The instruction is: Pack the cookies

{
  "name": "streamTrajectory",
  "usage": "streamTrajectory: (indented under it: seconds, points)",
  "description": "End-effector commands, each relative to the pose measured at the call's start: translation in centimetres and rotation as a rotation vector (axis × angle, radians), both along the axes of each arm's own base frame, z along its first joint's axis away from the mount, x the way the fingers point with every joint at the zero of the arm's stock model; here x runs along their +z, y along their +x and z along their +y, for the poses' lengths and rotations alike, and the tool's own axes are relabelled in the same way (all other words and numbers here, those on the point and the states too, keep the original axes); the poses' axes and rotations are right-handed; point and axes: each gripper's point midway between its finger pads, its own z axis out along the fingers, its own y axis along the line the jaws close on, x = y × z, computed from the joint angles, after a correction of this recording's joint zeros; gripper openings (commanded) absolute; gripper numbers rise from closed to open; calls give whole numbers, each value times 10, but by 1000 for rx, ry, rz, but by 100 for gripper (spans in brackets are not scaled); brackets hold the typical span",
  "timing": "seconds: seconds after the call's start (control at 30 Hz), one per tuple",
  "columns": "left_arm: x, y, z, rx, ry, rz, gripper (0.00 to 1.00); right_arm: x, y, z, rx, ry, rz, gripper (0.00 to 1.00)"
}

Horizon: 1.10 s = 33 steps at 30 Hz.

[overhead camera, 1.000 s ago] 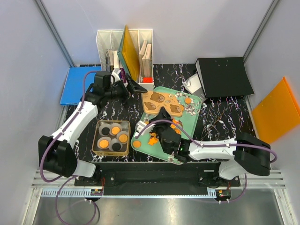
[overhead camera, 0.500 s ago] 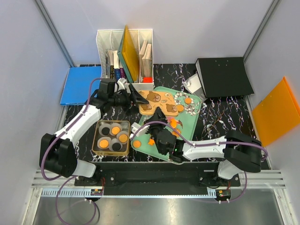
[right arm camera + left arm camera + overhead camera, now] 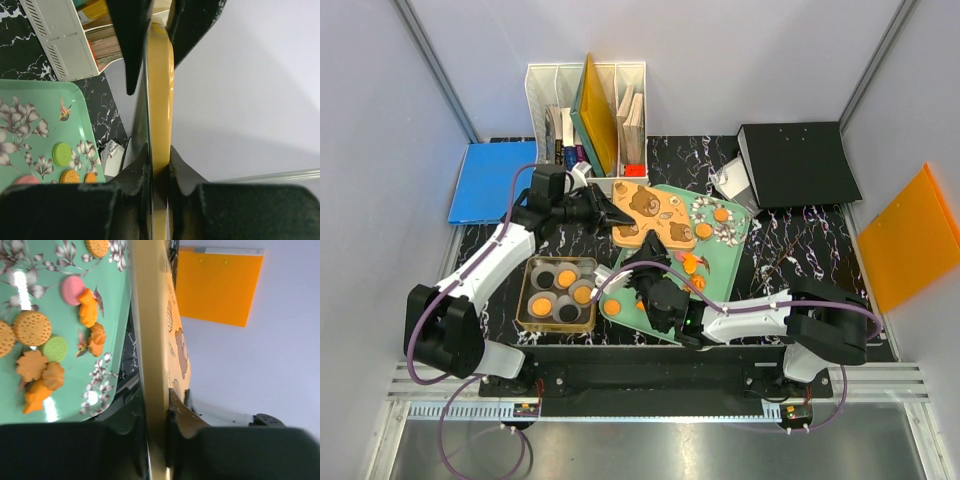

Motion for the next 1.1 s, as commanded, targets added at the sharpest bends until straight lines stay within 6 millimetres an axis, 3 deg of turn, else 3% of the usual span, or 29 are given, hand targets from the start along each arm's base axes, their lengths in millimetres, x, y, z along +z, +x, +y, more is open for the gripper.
streamTrajectory:
  seconds: [0.0,0.1,0.37,0.53,0.73,0.87,0.93,1.07]
  points:
    - [15,3,-6,-46,-30,-89,8,38,-4,-3,-4,149,-50,3]
    - [17,4,-7,-44,-41,-91,3,39,-4,-9,-20,149,-50,14]
    - [26,12,-11,-36,-78,-106,1,56,-7,-29,-82,182,-61,60]
    - [35,22,-15,-24,-114,-109,1,59,-15,-44,-94,156,-70,66]
    - [59,49,-6,33,-176,-147,1,72,-31,-71,-126,149,-83,69]
    - [84,74,9,83,-206,-199,1,72,-42,-96,-157,140,-68,69]
    - [91,80,12,96,-215,-210,1,64,-45,-109,-191,115,-53,70]
    - [107,91,23,128,-234,-247,1,68,-51,-140,-249,198,-29,70]
